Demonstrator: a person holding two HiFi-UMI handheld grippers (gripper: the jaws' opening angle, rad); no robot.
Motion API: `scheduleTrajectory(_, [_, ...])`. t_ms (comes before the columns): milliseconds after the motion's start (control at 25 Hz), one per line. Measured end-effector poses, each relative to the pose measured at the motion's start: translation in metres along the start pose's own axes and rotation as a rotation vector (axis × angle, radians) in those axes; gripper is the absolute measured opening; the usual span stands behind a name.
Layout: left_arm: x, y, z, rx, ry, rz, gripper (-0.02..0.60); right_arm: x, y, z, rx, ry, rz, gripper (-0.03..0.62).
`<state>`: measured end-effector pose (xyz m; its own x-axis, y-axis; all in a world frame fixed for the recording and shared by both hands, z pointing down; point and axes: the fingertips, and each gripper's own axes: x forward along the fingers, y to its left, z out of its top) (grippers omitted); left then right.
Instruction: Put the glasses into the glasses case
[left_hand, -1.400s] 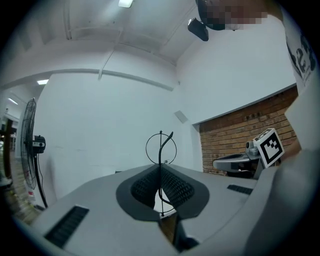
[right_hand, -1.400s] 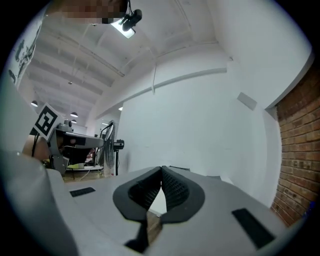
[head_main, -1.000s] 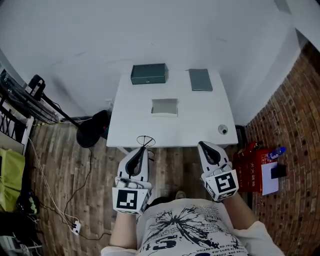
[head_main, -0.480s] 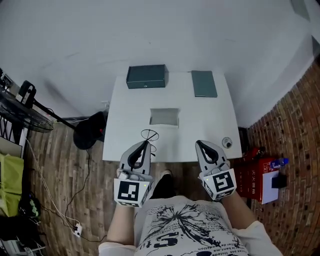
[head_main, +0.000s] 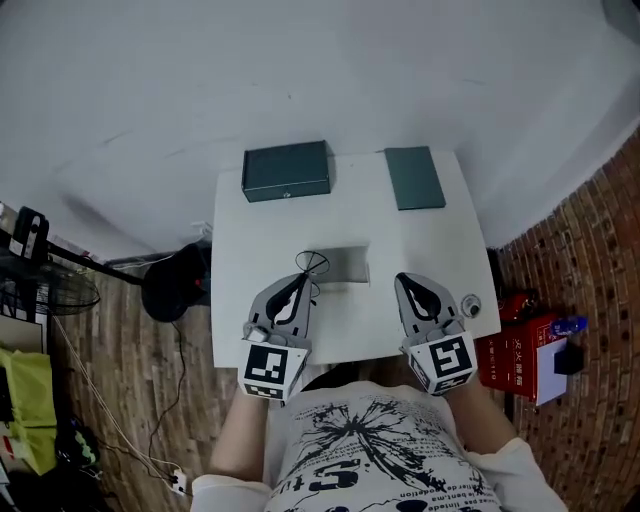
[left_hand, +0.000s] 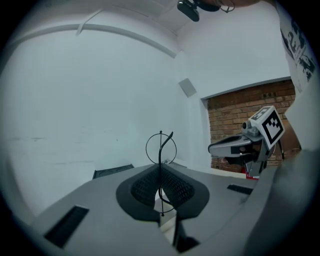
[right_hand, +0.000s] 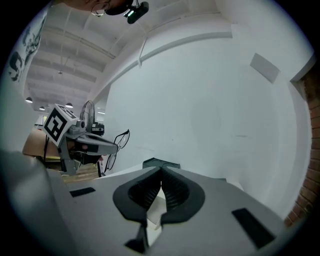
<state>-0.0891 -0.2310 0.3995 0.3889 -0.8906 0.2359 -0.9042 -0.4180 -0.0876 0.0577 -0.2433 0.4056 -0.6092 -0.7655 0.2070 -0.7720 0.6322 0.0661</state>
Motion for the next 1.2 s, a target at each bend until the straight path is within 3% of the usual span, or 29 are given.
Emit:
scheduleTrajectory(240, [0.041,0.011,-0.034,0.079,0.09,-0.178,0.017,0.034,-0.008,-0.014,0.051,0.036,-0.048,0.015])
scheduleTrajectory(520, [0.08,-0.002,-0.087,0.252,0.242,-0.366,0.015,0.047,-0.017,-0.039,0.093,0.086,-0.075,0.015])
scheduleTrajectory(880, [0.117,-0.016,-0.135,0.431,0.386,-0.533,0.017,0.059,-0.022,-0.072,0.14,0.143,-0.09,0.015])
scheduleTrajectory(1200, [0.139,-0.016,-0.172,0.481,0.515,-0.625,0.017,0.062,-0.021,-0.09,0.155,0.181,-0.099,0.015])
